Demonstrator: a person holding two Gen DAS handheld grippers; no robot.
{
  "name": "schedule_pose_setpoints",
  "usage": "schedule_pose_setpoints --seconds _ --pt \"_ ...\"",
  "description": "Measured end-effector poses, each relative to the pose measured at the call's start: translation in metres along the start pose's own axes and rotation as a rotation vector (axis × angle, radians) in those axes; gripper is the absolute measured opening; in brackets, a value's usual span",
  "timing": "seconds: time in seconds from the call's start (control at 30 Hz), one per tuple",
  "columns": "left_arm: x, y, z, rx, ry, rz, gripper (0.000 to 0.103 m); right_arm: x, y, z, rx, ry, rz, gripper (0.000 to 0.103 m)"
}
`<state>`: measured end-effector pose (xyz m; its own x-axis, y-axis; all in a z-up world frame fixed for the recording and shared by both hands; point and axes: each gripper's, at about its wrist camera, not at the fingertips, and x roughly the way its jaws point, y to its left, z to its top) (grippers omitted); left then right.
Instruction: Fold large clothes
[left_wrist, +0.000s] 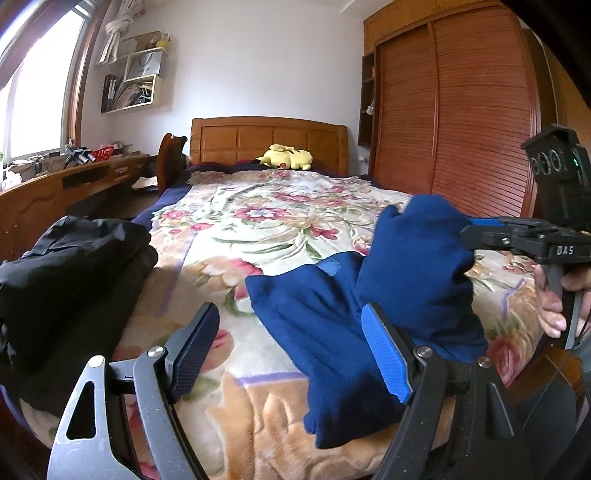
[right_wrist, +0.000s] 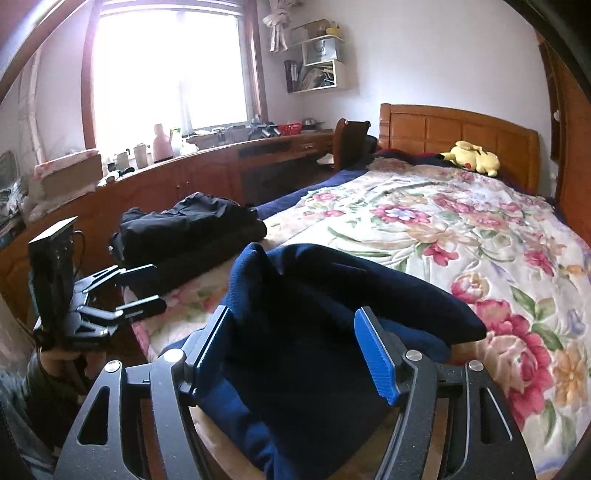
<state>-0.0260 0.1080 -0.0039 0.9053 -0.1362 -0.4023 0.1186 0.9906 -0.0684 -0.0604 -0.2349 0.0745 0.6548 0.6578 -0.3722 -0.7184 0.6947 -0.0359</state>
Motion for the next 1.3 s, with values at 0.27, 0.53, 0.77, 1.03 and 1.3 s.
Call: schedule_pose_setpoints --seconds 0.27,0.53,0.77,1.03,1.3 --pt "-0.005 0.013 -0.013 -0.012 0.031 0.051 0.080 0.074 0.045 -0.006 -0.025 0.180 0.163 0.034" --pt "-0.010 0.023 -0.014 -0.039 0.026 0.062 0.080 0.063 0.066 0.009 -0.044 0.160 0.095 0.057" --pt "-0.002 0.005 -0.007 -0.007 0.015 0.008 0.080 0.005 0.039 0.013 -0.044 0.036 -0.074 0.068" --pt "0.028 -0.014 0.013 0.032 0.016 -0.048 0.080 0.023 -0.008 -0.024 0.047 0.129 -0.228 0.068" --pt "0.046 -0.015 -0.003 0.018 0.106 -0.151 0.021 0.081 -0.037 -0.019 0.071 0.216 -0.199 0.068"
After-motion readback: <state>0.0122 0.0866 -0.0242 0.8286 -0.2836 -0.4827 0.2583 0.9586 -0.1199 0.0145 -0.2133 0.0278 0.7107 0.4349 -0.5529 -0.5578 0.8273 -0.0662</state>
